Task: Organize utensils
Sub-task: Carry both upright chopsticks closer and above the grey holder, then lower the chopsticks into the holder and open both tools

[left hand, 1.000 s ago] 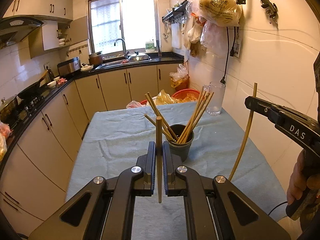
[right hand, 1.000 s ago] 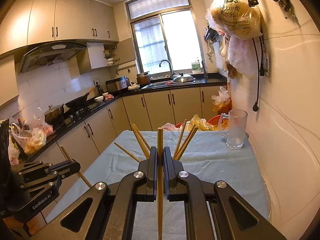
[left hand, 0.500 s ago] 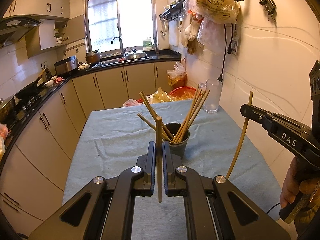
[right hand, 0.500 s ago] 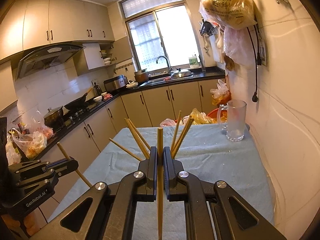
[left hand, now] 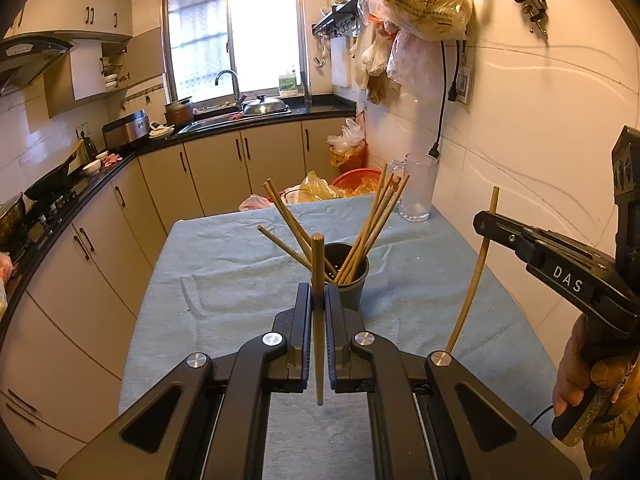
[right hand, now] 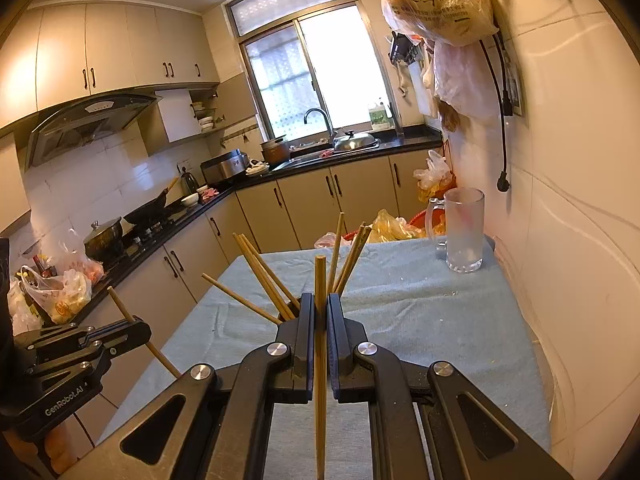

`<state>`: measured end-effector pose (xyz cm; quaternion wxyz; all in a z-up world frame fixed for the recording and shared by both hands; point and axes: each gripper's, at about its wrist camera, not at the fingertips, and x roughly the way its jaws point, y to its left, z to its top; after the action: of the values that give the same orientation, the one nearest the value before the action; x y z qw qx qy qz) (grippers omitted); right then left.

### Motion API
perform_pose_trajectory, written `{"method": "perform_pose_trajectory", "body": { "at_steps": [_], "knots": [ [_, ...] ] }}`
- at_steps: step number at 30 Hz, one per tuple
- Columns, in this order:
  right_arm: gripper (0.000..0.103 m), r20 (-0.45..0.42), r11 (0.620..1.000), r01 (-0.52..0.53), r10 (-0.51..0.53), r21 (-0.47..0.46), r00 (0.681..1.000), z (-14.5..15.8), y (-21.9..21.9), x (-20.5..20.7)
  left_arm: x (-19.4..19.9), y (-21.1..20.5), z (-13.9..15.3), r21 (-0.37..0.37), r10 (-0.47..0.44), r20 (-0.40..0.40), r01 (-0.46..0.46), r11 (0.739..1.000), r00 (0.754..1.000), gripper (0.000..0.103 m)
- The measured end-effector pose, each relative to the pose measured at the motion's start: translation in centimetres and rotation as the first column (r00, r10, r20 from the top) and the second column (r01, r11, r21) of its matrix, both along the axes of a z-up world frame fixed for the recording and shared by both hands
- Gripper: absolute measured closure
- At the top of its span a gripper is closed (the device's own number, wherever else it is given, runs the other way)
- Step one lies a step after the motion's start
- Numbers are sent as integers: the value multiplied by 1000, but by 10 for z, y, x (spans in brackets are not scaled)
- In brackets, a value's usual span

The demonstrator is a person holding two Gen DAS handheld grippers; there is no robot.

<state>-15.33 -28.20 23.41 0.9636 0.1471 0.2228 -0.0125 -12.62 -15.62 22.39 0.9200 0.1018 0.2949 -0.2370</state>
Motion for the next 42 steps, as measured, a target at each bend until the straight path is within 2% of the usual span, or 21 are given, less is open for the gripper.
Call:
{"method": "perform_pose_trajectory", "body": {
  "at_steps": [17,28,33,42],
  "knots": [
    [97,-24,999,10,-9,41,1000,-9,-11,7,11,-11,-9,15,-15,-27,15,1000,1000,97],
    [97,-36,999,-17,18,32,999,-13,-10,19,19,-12,-13,-8,-24,-52,24,1000,998,97],
    [97,-3,998,-22,22,53,1000,3,-18,26,21,0,10,-63,-28,-14,27,998,1000,97],
    [97,112,998,-37,31,52,993,58,-21,52,42,19,73,-197,-32,57,43,979,998,97]
  ]
}}
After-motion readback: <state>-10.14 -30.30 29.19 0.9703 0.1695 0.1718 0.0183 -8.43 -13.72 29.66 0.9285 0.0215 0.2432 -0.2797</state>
